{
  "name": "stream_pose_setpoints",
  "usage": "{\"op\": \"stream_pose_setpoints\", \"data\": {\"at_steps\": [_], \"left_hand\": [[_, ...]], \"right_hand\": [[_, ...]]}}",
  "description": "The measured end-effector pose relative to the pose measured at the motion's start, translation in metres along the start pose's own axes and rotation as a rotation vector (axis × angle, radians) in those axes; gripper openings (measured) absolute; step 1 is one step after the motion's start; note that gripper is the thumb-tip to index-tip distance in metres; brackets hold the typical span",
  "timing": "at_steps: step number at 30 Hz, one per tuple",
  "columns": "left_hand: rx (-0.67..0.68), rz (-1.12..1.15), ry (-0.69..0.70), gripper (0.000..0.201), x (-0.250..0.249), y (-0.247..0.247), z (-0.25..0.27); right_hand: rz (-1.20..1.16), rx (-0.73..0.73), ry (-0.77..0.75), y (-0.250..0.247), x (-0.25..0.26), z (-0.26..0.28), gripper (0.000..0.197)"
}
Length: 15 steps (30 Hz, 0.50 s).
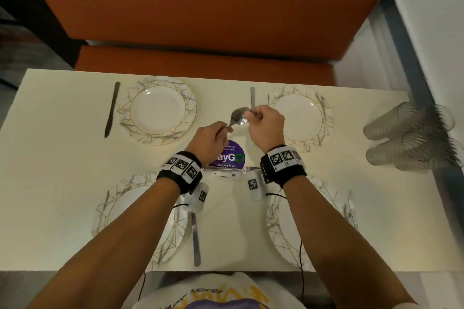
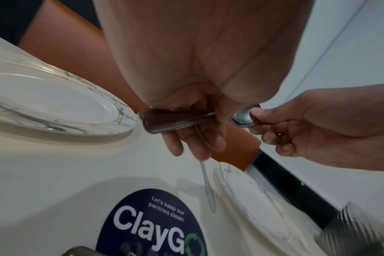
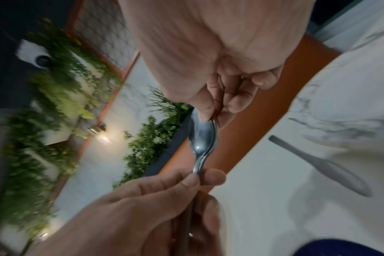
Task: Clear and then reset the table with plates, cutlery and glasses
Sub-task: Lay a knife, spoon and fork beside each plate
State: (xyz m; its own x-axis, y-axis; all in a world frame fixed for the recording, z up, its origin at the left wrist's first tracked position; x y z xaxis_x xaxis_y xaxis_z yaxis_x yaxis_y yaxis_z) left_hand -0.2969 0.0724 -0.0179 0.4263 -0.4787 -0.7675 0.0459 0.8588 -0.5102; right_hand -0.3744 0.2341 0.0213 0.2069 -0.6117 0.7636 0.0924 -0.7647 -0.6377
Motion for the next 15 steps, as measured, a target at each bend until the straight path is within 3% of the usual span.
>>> {"op": "stream_pose_setpoints", "data": {"at_steps": [7, 12, 15], "left_hand": [[-0.18, 0.072, -0.022, 0.022, 0.016, -0.039, 0.033], [-0.243, 0.098, -0.158, 0.024, 0.073, -0.05, 0.063], [-0.24, 0.123, -0.223, 0.024, 0.109, -0.055, 0.085]], "right_hand": [[-0.126, 0.011, -0.183, 0.02, 0.058, 0.007, 0.013], [-0.205, 0.168, -0.076, 0.062, 0.044, 0.067, 0.025], [-0.123, 0.356, -0.131, 0.102, 0.03, 0.121, 0.035]]}}
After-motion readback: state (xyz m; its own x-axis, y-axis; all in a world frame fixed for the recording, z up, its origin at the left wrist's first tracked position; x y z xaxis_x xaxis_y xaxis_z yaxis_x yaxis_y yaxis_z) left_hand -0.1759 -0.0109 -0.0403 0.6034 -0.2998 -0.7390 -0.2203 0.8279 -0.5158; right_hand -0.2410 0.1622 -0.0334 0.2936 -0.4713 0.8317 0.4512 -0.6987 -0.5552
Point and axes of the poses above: each hand's wrist, its own z-axis away from the middle knuckle, its own y-axis out of the palm, x = y × z, the point moved 9 cm from there along -z, towards the middle knuckle, and after that the axes turned 12 degrees about -y, right-handed, at the moved point
